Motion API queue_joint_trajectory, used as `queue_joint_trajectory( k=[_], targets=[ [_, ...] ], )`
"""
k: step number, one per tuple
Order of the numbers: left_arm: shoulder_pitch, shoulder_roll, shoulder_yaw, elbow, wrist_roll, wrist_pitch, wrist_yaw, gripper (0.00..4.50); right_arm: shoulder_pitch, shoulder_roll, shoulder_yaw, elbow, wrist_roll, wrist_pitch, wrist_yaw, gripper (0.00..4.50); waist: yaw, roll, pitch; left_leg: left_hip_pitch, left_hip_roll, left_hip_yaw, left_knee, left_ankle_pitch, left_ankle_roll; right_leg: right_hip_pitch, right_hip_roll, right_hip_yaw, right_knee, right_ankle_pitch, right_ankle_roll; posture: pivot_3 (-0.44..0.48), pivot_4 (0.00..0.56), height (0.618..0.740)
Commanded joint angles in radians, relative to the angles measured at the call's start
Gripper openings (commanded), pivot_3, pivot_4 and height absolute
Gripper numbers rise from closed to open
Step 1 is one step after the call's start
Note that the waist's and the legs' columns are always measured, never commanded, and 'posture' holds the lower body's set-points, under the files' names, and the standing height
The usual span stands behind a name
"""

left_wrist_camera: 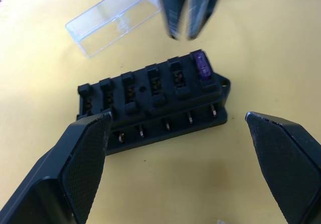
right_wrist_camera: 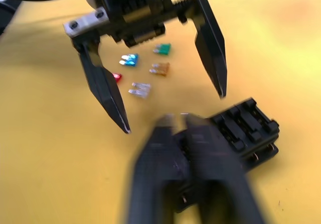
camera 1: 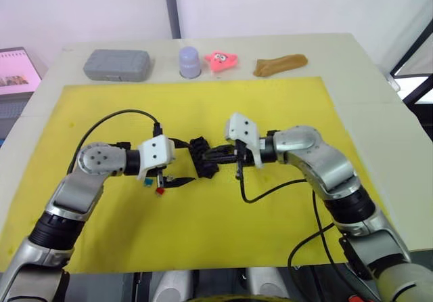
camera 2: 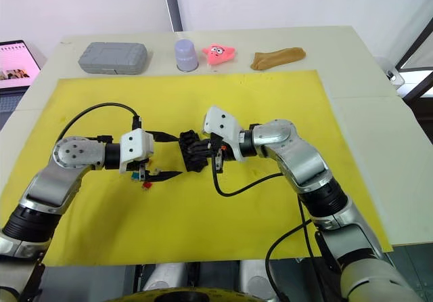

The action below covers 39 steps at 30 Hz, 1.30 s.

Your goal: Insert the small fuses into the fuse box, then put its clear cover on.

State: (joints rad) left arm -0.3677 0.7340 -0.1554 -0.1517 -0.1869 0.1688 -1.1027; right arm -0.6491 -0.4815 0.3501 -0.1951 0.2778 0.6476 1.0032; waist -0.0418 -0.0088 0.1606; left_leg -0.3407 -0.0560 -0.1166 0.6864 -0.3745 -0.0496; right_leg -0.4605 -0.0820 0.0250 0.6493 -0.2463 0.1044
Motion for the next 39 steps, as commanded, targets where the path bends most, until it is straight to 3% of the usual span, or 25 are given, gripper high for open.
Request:
queue_joint_trajectory(
  k=[1,22,30,39],
  targets=[
    [-0.012,-0.002,0.016,-0.003,0.001,-0.012,0.012,4.50,0.002,0.007,0.003,0.002,-0.006,-0.033,0.002,0.09,0.000,0.000,0.000,0.000,0.000,0.000,0.000,0.000,0.000,0.000,0.000,0.000,0.000,0.000,0.000,0.000,0.150,0.740],
    [-0.008,0.003,0.025,0.026,0.004,-0.022,0.038,4.50,0.044,-0.020,0.102,0.047,-0.114,-0.077,0.015,0.09,0.000,0.000,0.000,0.001,0.000,0.000,0.000,0.000,0.000,0.001,0.000,0.000,0.000,0.000,0.000,0.000,0.150,0.740],
    [-0.007,0.010,0.038,0.037,-0.006,-0.021,0.034,4.50,-0.002,0.012,-0.043,-0.005,0.023,0.050,-0.004,0.09,0.001,0.000,0.000,0.000,0.000,0.000,0.000,0.000,0.000,0.001,0.000,0.000,0.000,0.000,0.000,0.000,0.150,0.740],
    [0.001,0.014,0.049,0.040,-0.010,-0.020,0.031,4.50,0.002,-0.044,-0.080,0.028,0.011,0.045,-0.008,0.09,0.000,0.000,0.000,0.000,0.000,0.000,0.000,0.000,0.000,0.000,0.000,0.000,0.000,0.000,0.000,0.000,0.150,0.740]
  ],
)
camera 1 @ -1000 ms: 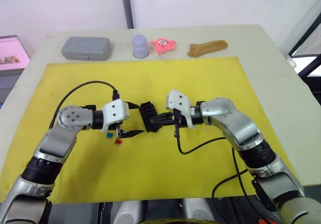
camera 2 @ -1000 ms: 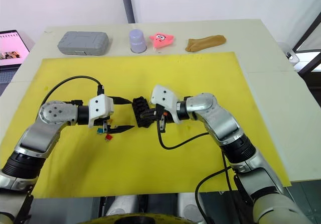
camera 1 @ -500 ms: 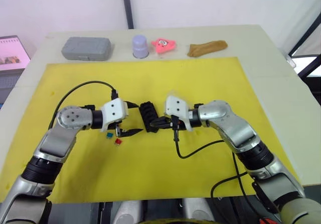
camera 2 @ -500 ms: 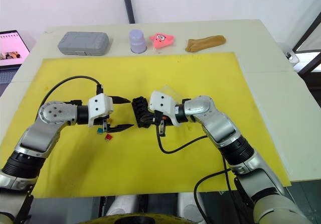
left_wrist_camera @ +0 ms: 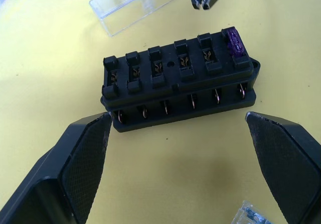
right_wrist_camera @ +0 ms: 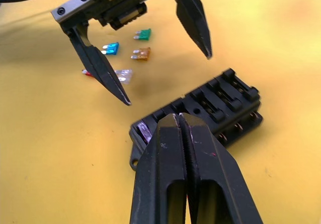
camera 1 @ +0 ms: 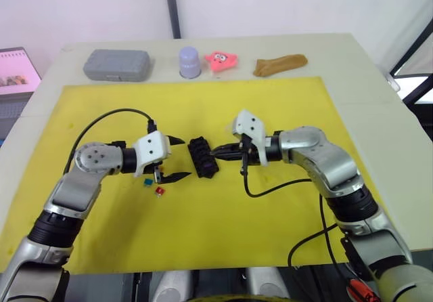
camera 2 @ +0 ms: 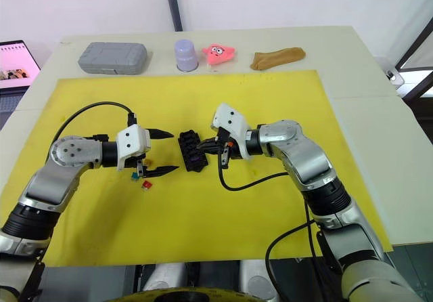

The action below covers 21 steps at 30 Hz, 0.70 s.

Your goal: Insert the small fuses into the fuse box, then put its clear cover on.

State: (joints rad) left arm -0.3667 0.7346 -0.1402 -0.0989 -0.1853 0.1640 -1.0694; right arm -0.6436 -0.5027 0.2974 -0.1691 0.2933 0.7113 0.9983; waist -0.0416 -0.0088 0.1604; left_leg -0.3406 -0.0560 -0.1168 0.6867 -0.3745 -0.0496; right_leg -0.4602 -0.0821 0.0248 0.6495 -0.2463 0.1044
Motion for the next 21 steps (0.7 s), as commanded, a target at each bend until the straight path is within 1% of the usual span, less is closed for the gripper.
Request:
queue_joint_trajectory(
  k=[1,6,12,16,21],
  targets=[
    [0.000,0.015,0.036,-0.011,-0.011,-0.016,-0.003,4.50,0.002,-0.038,-0.013,0.013,-0.026,-0.035,-0.004,0.09,0.000,0.000,0.000,0.000,0.000,0.000,0.000,0.000,0.000,0.000,0.000,0.000,0.000,0.000,0.000,0.000,0.150,0.740],
    [0.002,0.023,0.052,-0.009,-0.020,-0.007,-0.004,4.50,0.038,-0.052,0.050,0.037,-0.088,-0.080,-0.013,0.09,0.000,0.000,0.000,0.000,0.000,0.000,0.000,0.000,0.000,0.000,0.000,0.000,0.000,0.000,0.000,0.000,0.150,0.740],
    [0.011,0.053,0.090,-0.010,-0.040,0.015,-0.013,4.50,0.055,-0.027,0.091,0.019,-0.094,-0.086,-0.005,0.09,-0.002,0.000,0.000,0.000,0.000,0.000,0.000,0.000,0.000,0.000,0.000,0.000,0.000,0.000,0.000,0.000,0.150,0.740],
    [0.033,0.098,0.113,-0.013,-0.054,0.031,-0.040,4.50,0.055,-0.013,0.104,-0.010,-0.076,-0.077,0.009,0.09,-0.001,0.000,0.000,0.000,0.000,0.000,0.000,0.000,0.000,0.000,0.000,0.000,0.000,0.000,0.000,0.000,0.150,0.740],
    [0.066,0.182,0.171,0.039,-0.054,0.021,-0.071,4.50,0.050,0.006,0.120,-0.048,-0.061,-0.059,0.022,0.09,-0.002,0.000,0.000,0.000,0.000,0.000,0.000,0.000,0.000,-0.001,0.000,0.000,0.000,0.000,0.000,0.000,0.150,0.740]
  ],
)
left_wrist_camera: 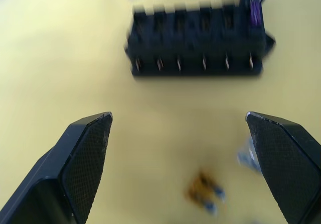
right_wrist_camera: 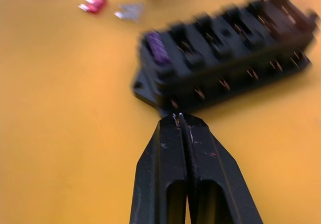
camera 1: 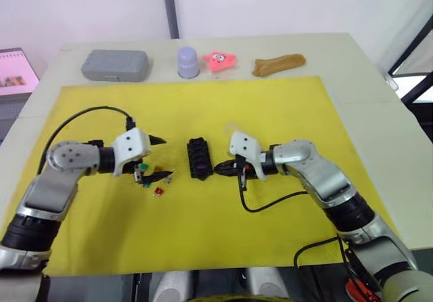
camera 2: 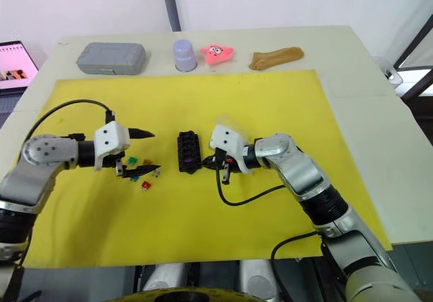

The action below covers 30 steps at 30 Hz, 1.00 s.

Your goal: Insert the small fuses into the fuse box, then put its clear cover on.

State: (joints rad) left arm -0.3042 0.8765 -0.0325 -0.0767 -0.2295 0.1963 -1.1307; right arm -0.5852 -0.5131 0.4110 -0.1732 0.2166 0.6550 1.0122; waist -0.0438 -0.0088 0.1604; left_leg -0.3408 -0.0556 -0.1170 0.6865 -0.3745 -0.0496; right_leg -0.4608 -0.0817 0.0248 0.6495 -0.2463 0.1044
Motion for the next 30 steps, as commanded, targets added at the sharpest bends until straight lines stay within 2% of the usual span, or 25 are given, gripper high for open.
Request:
queue_joint_trajectory(
  k=[1,8,13,18,21,27,30],
  targets=[
    [0.006,0.049,0.071,0.026,-0.010,-0.013,-0.011,4.50,-0.009,0.016,0.009,-0.044,0.010,-0.005,0.006,0.09,0.001,0.000,0.000,0.000,0.000,0.000,0.000,0.000,0.000,0.000,0.000,0.000,0.000,0.000,0.000,0.000,0.150,0.740],
    [0.047,0.129,0.137,0.048,-0.063,0.038,-0.080,4.50,-0.012,-0.058,-0.046,-0.079,0.026,-0.010,0.032,0.09,0.003,0.000,0.000,0.000,-0.001,0.000,0.000,0.000,0.000,0.000,-0.001,0.000,0.000,0.000,0.000,0.000,0.150,0.740],
    [0.110,0.180,0.213,0.016,-0.214,0.214,-0.177,4.50,-0.038,-0.159,-0.160,-0.185,0.101,-0.012,0.095,0.09,0.001,0.000,0.000,-0.001,0.000,0.000,0.000,0.000,0.001,0.000,0.000,0.000,0.000,0.000,0.000,0.000,0.150,0.740],
    [0.122,0.252,0.244,0.084,-0.302,0.369,-0.271,4.50,-0.092,-0.246,-0.245,-0.267,0.204,0.030,0.164,0.09,0.001,0.000,0.001,0.000,0.000,0.000,-0.001,0.000,0.001,0.000,0.000,-0.001,0.000,0.000,0.000,0.000,0.150,0.740],
    [0.071,0.270,0.226,0.135,-0.357,0.525,-0.286,4.50,-0.123,-0.274,-0.254,-0.276,0.226,0.035,0.181,1.44,0.004,0.000,0.001,0.001,0.000,0.001,-0.001,-0.001,0.001,0.001,0.000,-0.001,0.000,0.000,0.000,0.000,0.150,0.740],
    [-0.079,0.234,0.158,0.285,-0.431,0.841,-0.271,4.50,-0.200,-0.267,-0.216,-0.262,0.219,0.038,0.178,4.46,0.000,0.000,0.001,0.000,-0.001,0.001,0.000,-0.001,0.001,0.001,0.000,-0.002,0.000,0.000,0.000,0.000,0.150,0.740],
    [-0.129,0.211,0.115,0.351,-0.419,0.900,-0.265,4.50,-0.222,-0.261,-0.187,-0.258,0.203,0.033,0.170,4.46,-0.003,0.000,0.001,0.001,-0.002,0.002,0.000,-0.001,0.001,0.000,0.000,-0.002,0.000,0.000,0.000,0.000,0.150,0.740]
  ],
)
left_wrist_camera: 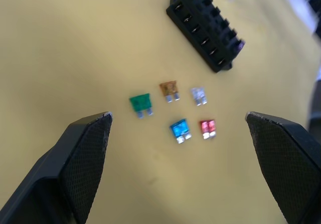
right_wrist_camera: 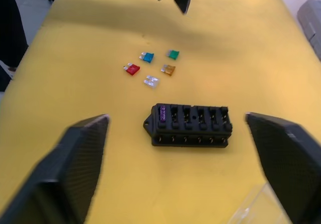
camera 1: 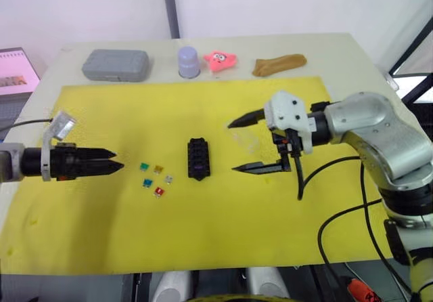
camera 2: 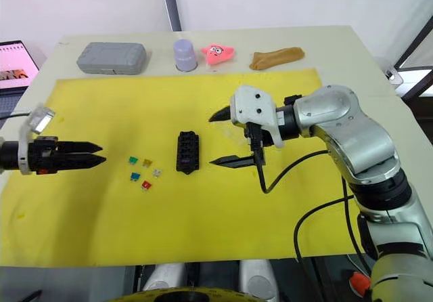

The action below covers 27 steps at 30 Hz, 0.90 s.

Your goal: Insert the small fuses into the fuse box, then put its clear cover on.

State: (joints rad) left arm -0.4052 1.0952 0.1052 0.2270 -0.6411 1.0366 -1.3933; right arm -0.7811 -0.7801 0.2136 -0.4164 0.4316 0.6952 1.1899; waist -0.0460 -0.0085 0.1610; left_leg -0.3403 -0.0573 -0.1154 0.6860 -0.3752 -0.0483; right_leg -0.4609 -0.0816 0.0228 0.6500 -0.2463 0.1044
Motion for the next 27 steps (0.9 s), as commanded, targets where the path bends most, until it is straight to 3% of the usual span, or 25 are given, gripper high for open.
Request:
queue_joint_trajectory(
  k=[1,7,13,27],
  targets=[
    [-0.047,-0.016,-0.032,0.068,-0.006,0.074,0.000,4.50,-0.032,0.006,0.018,-0.014,-0.013,-0.004,-0.009,4.46,-0.001,0.000,0.000,0.000,0.000,0.000,0.000,0.000,0.000,0.000,0.000,0.000,0.000,0.000,0.000,0.000,0.150,0.740],
    [-0.157,-0.051,-0.131,0.190,0.011,0.194,-0.022,4.50,-0.065,0.010,0.046,-0.012,-0.025,0.009,-0.014,4.46,0.002,0.000,0.000,-0.001,0.000,0.000,0.001,0.000,0.000,-0.001,-0.001,-0.001,0.000,0.000,0.000,0.000,0.150,0.740],
    [-0.198,-0.071,-0.212,0.248,0.039,0.206,-0.053,4.50,-0.102,0.037,0.071,-0.011,-0.042,0.021,-0.036,4.46,0.001,0.000,0.000,-0.001,0.000,0.000,0.001,0.000,0.000,-0.001,-0.001,-0.001,0.001,0.000,0.000,0.000,0.150,0.740],
    [-0.251,-0.187,-0.210,0.273,0.056,0.189,-0.016,4.50,-0.132,0.128,0.153,-0.003,-0.071,0.055,-0.075,4.46,0.007,0.000,0.000,-0.003,0.000,-0.002,0.006,0.000,0.000,0.000,-0.003,-0.002,0.002,0.000,0.000,0.000,0.150,0.740]
  ],
)
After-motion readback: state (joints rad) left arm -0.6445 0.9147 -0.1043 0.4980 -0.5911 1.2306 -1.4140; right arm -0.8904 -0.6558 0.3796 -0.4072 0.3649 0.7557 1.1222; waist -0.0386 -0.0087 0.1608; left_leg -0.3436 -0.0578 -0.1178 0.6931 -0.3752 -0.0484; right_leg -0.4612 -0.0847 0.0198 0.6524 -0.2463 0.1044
